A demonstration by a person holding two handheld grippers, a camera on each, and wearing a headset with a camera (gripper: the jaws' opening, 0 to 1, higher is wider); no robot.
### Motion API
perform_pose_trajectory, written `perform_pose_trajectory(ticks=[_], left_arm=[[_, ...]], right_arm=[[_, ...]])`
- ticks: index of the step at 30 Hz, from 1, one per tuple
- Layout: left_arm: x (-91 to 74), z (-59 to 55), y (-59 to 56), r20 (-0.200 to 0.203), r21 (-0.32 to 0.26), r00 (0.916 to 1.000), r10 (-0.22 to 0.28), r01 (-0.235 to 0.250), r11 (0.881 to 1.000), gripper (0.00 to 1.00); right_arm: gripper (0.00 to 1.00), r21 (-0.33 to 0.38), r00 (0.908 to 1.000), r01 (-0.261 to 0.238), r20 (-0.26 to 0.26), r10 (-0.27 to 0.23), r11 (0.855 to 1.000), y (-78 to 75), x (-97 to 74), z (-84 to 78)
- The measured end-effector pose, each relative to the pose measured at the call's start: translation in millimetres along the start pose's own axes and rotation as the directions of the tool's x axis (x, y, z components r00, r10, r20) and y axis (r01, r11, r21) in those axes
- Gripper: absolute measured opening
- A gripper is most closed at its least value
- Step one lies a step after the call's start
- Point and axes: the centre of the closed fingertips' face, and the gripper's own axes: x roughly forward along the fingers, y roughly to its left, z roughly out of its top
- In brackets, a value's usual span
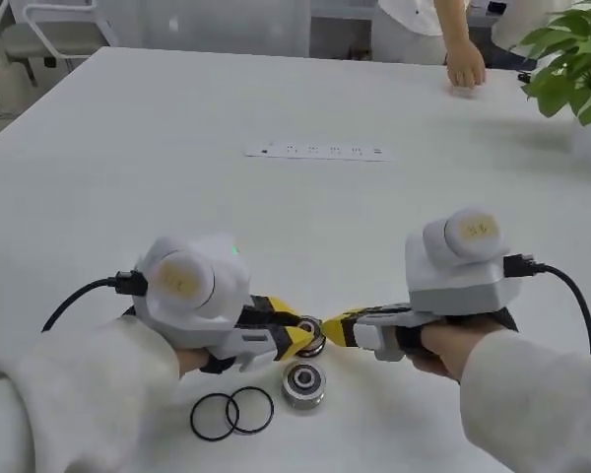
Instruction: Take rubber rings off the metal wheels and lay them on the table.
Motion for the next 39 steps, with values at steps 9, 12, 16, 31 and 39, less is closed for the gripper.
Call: perform_pose_trajectory(ticks=[9, 12, 16, 31, 39], left_arm=[[-0.2, 0.3, -0.2, 0.003, -0.001, 1.0000, -0.001, 0.001, 1.000, 0.07], [-0.1, 0.3, -0.1, 0.003, -0.002, 1.0000, -0.001, 0.001, 1.000, 0.07], [0.1, 0.1, 0.2, 0.005, -0.005, 1.0000, 0.000, 0.000, 1.000, 0.07], [0.1, 0.4, -0.3, 0.008, -0.010, 1.0000, 0.001, -0.001, 1.000, 0.07], [0.0, 0.4, -0.2, 0.009, -0.010, 1.0000, 0.001, -0.001, 1.000, 0.07]], right_arm=[[0.00, -0.013, 1.0000, -0.008, 0.004, 0.008, 1.000, 2.7, 0.3, 1.6], [0.00, -0.017, 0.9999, -0.014, 0.006, 0.014, 1.000, 4.0, 0.6, 2.2], [0.00, -0.053, 1.0000, -0.004, -0.001, 0.004, 0.999, 3.2, 1.3, 1.6], [0.00, -0.074, 0.9999, -0.015, 0.001, 0.015, 0.997, 4.0, 1.2, 1.7], [0.00, -0.077, 0.9996, -0.026, 0.004, 0.026, 0.997, 7.0, 1.0, 2.8]])
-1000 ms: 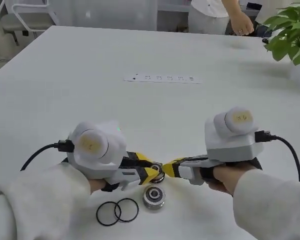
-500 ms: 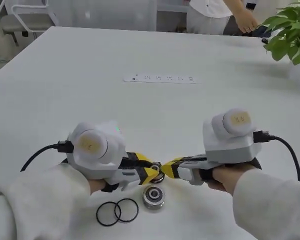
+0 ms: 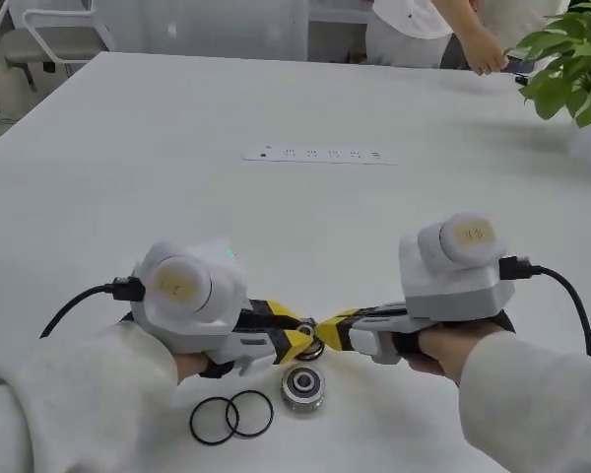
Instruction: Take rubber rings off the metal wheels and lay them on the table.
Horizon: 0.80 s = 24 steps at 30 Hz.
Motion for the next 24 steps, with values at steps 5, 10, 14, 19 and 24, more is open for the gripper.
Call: perform_pose_trajectory(ticks=[5, 10, 14, 19, 24], left_arm=[[0.0, 0.0, 0.2, 0.000, -0.001, 1.0000, 0.000, 0.000, 1.000, 0.07], [0.1, 0.0, 0.2, -0.001, 0.001, 1.0000, -0.002, 0.002, 1.000, 0.07], [0.4, 0.2, -0.2, -0.004, 0.001, 1.0000, -0.003, 0.003, 1.000, 0.07], [0.5, 1.1, -1.1, -0.019, 0.000, 0.9997, -0.013, 0.013, 1.000, 0.08], [-2.5, 2.0, -3.1, -0.045, 0.007, 0.9983, -0.037, 0.038, 0.999, 0.10]], right_arm=[[0.00, 0.006, 0.9993, -0.020, 0.031, 0.019, 1.000, 4.9, 0.2, 6.4], [0.00, 0.007, 0.9986, -0.018, 0.050, 0.018, 1.000, 6.4, -0.8, 13.1], [0.00, 0.035, 0.9992, -0.011, 0.039, 0.009, 0.999, 2.4, -0.5, 9.8], [0.00, 0.049, 0.9992, -0.008, 0.040, 0.006, 0.999, 1.3, -2.0, 9.1], [0.00, 0.048, 0.9993, -0.008, 0.036, 0.006, 0.999, 1.2, -1.4, 8.7]])
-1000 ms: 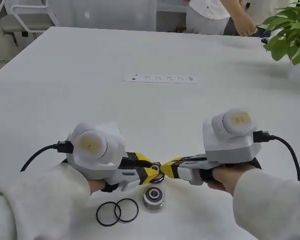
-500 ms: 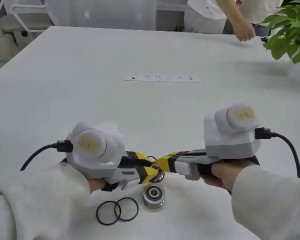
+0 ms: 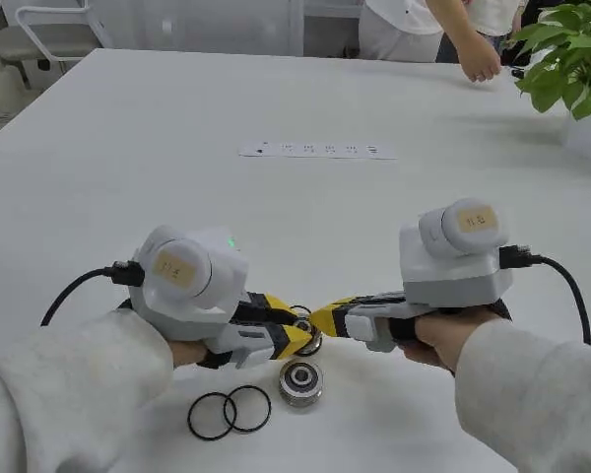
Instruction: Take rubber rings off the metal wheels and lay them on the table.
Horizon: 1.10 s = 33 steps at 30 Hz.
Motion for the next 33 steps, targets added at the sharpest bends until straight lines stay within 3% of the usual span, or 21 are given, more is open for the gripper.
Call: perform_pose_trajectory(ticks=[3, 8, 12, 18, 24, 33], left_arm=[[-5.5, 4.4, -3.9, 0.009, -0.012, 0.9992, -0.038, 0.038, 0.999, 0.11], [-14.1, 13.1, -9.2, 0.024, -0.027, 0.9973, -0.069, 0.070, 0.997, 0.26], [-20.2, 17.8, -18.2, 0.019, 0.004, 0.9951, -0.097, 0.097, 0.995, 0.29], [-33.1, 28.4, -24.8, 0.017, 0.021, 0.9903, -0.138, 0.137, 0.990, 0.42], [-53.2, 35.3, -23.7, -0.005, 0.066, 0.9922, -0.125, 0.125, 0.990, 0.46], [-93.4, 31.7, -32.2, -0.045, 0.129, 0.9921, -0.117, 0.122, 0.984, 0.57]], right_arm=[[0.00, 0.008, 1.0000, -0.006, 0.006, 0.006, 1.000, 1.7, -0.9, 1.5], [0.00, 0.018, 0.9998, -0.006, 0.022, 0.006, 1.000, 0.4, -2.8, 5.4], [0.00, 0.024, 0.9994, -0.006, 0.035, 0.006, 1.000, -0.3, -5.5, 9.3], [0.00, 0.006, 0.9983, -0.010, 0.058, 0.010, 1.000, 6.0, -9.8, 17.3], [0.00, 0.003, 0.9958, -0.024, 0.088, 0.024, 1.000, 10.4, -12.2, 27.1], [0.00, 0.017, 0.9898, -0.056, 0.132, 0.053, 0.998, 19.6, -18.5, 40.6]])
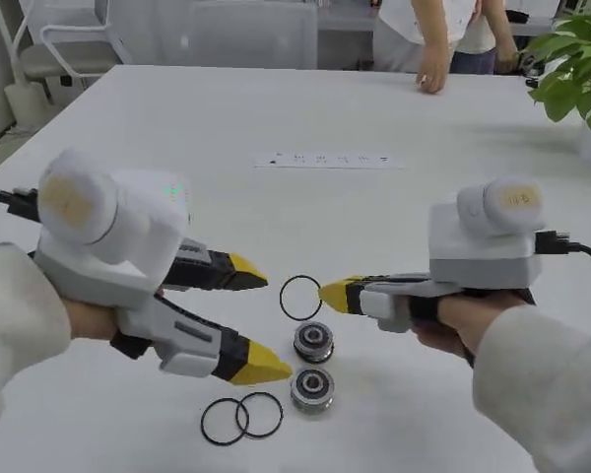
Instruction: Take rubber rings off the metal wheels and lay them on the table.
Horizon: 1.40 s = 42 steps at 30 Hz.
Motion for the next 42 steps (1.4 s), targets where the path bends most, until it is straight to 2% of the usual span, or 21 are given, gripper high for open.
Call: perform_pose_trajectory(ticks=[8, 13, 20, 29, 37, 42], left_arm=[[-38.9, -3.4, -5.2, 0.003, 0.008, 0.9993, 0.038, -0.038, 0.999, 0.70], [-60.9, -4.3, -7.9, 0.034, 0.008, 0.9976, 0.061, -0.061, 0.998, 0.77], [-86.6, -17.6, -12.6, 0.038, -0.025, 0.9924, 0.118, -0.117, 0.993, 0.82], [-96.5, -41.8, -24.0, 0.010, -0.084, 0.9847, 0.174, -0.172, 0.981, 0.83], [-94.2, -47.5, -30.1, 0.026, -0.136, 0.9795, 0.200, -0.194, 0.971, 0.83], [-89.9, -50.2, -35.7, 0.029, -0.156, 0.9800, 0.197, -0.190, 0.969, 0.83]], right_arm=[[0.00, 0.019, 0.9990, -0.033, 0.030, 0.032, 0.999, 6.4, -3.5, 10.1], [0.00, 0.016, 0.9980, -0.054, 0.033, 0.054, 0.998, 14.3, -4.5, 13.3], [0.00, 0.015, 0.9954, -0.090, 0.033, 0.090, 0.996, 25.0, -3.3, 15.1], [0.00, 0.009, 0.9896, -0.142, 0.022, 0.142, 0.990, 42.7, -2.4, 14.0], [0.00, -0.008, 0.9833, -0.182, 0.006, 0.182, 0.983, 55.4, -1.1, 11.6], [0.00, -0.008, 0.9783, -0.207, -0.002, 0.207, 0.978, 61.5, -0.1, 9.8]])
